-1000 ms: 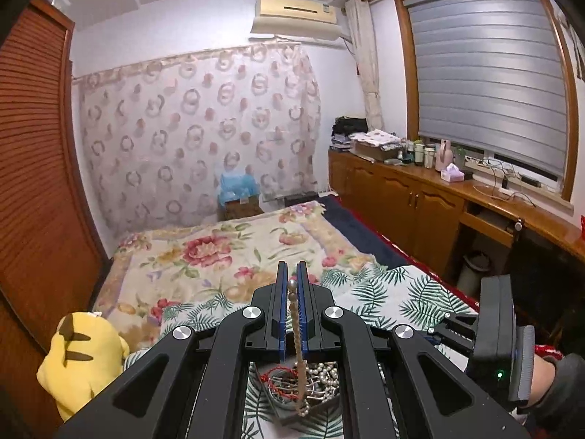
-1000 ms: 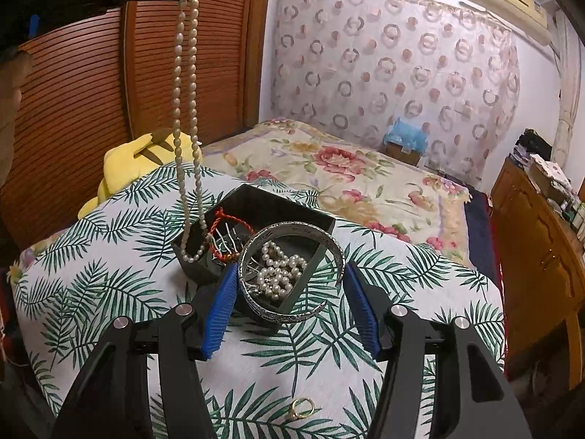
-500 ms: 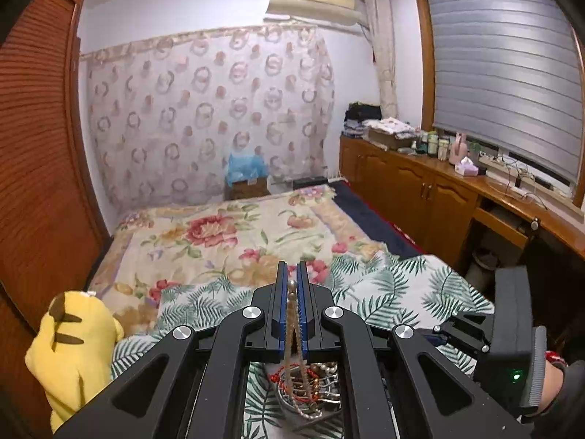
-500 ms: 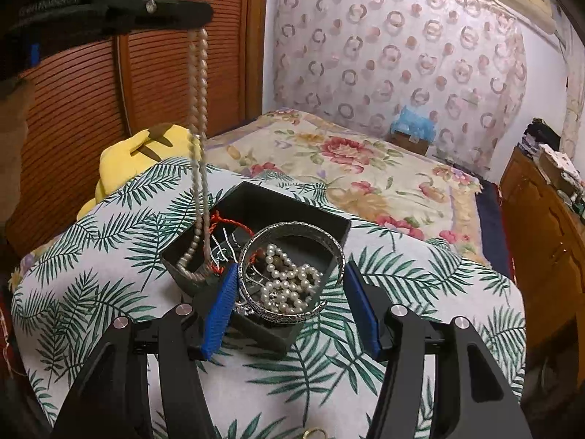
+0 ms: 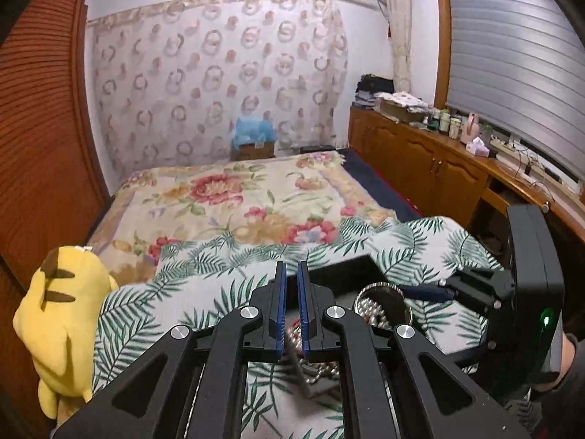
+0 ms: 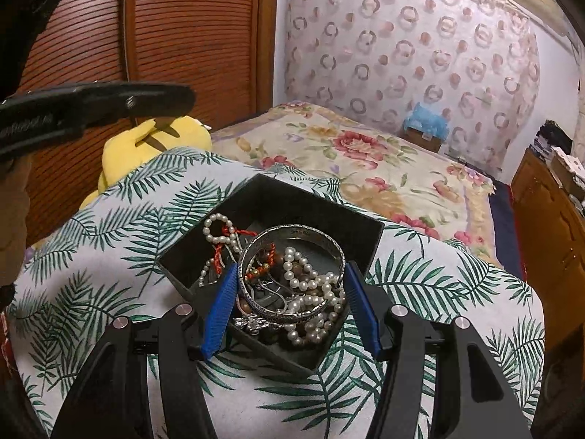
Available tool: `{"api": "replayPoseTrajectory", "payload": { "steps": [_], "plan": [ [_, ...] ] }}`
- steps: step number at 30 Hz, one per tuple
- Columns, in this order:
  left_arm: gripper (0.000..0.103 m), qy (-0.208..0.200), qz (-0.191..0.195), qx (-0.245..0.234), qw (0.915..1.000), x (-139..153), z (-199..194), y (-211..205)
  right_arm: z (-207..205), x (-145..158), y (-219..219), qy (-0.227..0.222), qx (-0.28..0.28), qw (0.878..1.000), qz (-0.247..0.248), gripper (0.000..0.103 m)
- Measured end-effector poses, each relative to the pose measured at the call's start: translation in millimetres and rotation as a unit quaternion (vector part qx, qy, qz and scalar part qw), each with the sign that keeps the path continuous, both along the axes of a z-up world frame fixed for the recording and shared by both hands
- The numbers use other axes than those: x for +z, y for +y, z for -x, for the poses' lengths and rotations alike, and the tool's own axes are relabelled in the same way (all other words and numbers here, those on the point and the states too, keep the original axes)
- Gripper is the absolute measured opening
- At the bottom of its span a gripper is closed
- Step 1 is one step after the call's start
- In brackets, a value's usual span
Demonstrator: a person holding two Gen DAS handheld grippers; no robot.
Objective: Organize jewelry
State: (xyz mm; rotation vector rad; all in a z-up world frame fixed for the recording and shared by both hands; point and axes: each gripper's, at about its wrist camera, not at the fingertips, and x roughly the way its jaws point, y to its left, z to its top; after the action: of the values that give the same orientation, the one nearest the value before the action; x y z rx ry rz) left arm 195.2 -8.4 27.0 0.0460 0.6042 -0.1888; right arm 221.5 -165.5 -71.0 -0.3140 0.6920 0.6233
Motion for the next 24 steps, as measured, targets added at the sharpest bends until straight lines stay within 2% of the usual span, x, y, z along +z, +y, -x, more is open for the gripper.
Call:
{"api": "replayPoseTrajectory", "payload": {
  "steps": [5, 8, 13, 15, 19, 21, 24],
  "plan": [
    [0.007, 0.011, -0.002, 0.005, 0.9999, -12.7, 7.2, 6.5, -5.4, -3.6, 3.0, 0.005, 0.0, 1.0, -0.002, 0.062],
    [0.023, 0.014, -0.004, 0.009, 0.9999, -20.2, 12.6, 9.6, -4.7, -2.1, 0.7, 0.002, -0.001, 1.0, -0.012, 0.066],
    [0.027, 0.018, -0.006, 0.008, 0.9998, -26.7, 23.1, 9.9, 7.0, 6.0, -11.8, -0.008, -0.002, 1.0, -0.019, 0.066],
    [0.036, 0.017, -0.007, 0.007, 0.9998, -28.9, 28.6, 9.4, 15.8, 8.4, -20.4, -0.011, -0.004, 1.0, -0.019, 0.066],
    [0.044, 0.021, -0.012, -0.005, 0.9997, -35.5, 41.8, 4.3, 34.2, 7.3, -44.9, -0.005, -0.009, 1.0, -0.018, 0.066],
    [0.054, 0.025, -0.012, -0.011, 0.9995, -40.9, 50.2, 0.4, 45.7, 1.2, -60.9, 0.004, -0.012, 1.0, -0.017, 0.066],
    [0.054, 0.038, -0.013, -0.024, 0.9989, -52.2, 61.5, -6.9, 59.6, -11.2, -81.5, 0.018, -0.018, 1.0, -0.014, 0.064]
  ]
}}
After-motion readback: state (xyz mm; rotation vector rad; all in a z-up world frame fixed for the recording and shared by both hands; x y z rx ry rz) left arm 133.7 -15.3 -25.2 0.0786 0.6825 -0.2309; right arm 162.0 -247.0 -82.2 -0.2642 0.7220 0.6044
